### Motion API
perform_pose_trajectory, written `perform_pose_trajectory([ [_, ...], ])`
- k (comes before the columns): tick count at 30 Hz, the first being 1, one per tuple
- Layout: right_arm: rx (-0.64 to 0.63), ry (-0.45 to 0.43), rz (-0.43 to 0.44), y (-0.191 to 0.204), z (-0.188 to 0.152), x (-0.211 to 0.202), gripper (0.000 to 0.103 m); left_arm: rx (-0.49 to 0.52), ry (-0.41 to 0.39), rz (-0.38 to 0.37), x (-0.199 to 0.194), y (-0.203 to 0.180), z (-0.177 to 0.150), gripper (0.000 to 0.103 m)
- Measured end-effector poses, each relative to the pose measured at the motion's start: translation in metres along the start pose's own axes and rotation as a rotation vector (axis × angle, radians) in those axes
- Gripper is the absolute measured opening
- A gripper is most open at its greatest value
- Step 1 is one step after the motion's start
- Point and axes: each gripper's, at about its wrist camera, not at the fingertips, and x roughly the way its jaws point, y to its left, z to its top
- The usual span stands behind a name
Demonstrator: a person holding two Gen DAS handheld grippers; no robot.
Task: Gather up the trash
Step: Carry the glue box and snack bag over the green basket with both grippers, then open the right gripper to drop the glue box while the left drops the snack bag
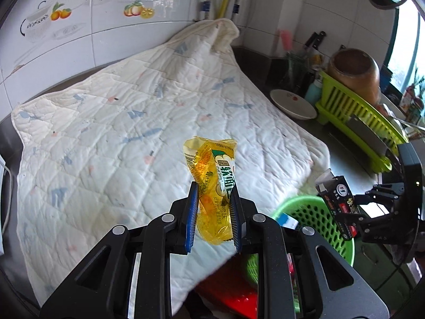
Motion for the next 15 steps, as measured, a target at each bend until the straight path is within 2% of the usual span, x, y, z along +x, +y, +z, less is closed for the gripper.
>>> perform_pose_trajectory([
  [8, 0.002, 0.024, -0.038, -0.017, -0.053, -0.007, 0.044, 0.051, 0.046, -0.072, -0.004, -0.058, -0.036, 0.021],
  [10, 0.004, 0.005, -0.052, -0.019, -0.06, -0.012, 0.054, 0.066, 0.056, -0.094, -0.003, -0.07, -0.04, 0.021],
  [15, 0.028, -0.018, -0.064, -0.023, -0.073, -0.024, 0.057, 0.082, 0.09, -0.161, 0.007, -0.094, -0.05, 0.021],
])
